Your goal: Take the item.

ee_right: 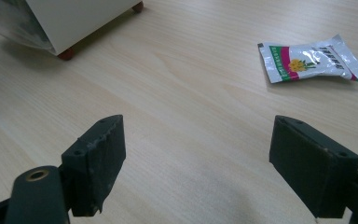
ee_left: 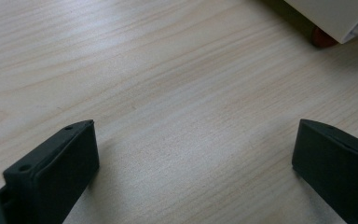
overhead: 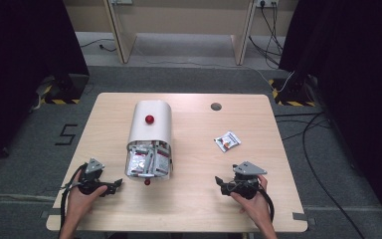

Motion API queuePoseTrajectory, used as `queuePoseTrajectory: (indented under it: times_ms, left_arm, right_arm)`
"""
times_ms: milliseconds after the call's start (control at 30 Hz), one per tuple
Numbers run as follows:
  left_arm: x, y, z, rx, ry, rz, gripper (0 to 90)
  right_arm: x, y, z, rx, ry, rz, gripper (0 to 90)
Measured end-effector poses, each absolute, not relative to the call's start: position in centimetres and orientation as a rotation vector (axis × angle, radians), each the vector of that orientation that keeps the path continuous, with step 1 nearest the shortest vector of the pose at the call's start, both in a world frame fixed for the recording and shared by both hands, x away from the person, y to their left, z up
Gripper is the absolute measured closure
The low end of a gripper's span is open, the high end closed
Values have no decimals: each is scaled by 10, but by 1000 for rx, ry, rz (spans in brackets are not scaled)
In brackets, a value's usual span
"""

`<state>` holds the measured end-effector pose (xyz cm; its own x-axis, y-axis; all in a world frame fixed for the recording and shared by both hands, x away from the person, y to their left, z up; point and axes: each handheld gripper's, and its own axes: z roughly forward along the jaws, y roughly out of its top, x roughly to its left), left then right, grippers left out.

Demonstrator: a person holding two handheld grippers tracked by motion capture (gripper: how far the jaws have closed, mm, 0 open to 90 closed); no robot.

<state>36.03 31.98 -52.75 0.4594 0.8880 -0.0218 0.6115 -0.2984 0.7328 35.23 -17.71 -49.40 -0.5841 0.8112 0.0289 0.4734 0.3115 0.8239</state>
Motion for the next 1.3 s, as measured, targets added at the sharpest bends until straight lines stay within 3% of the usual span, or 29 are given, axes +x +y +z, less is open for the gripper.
queuePoseTrajectory:
  times_ms: [1300]
  left_arm:
    - [360, 320, -527, 2026, 1246, 518, 0]
  right_arm:
    - [316, -189, -513, 1159, 2227, 1160, 209]
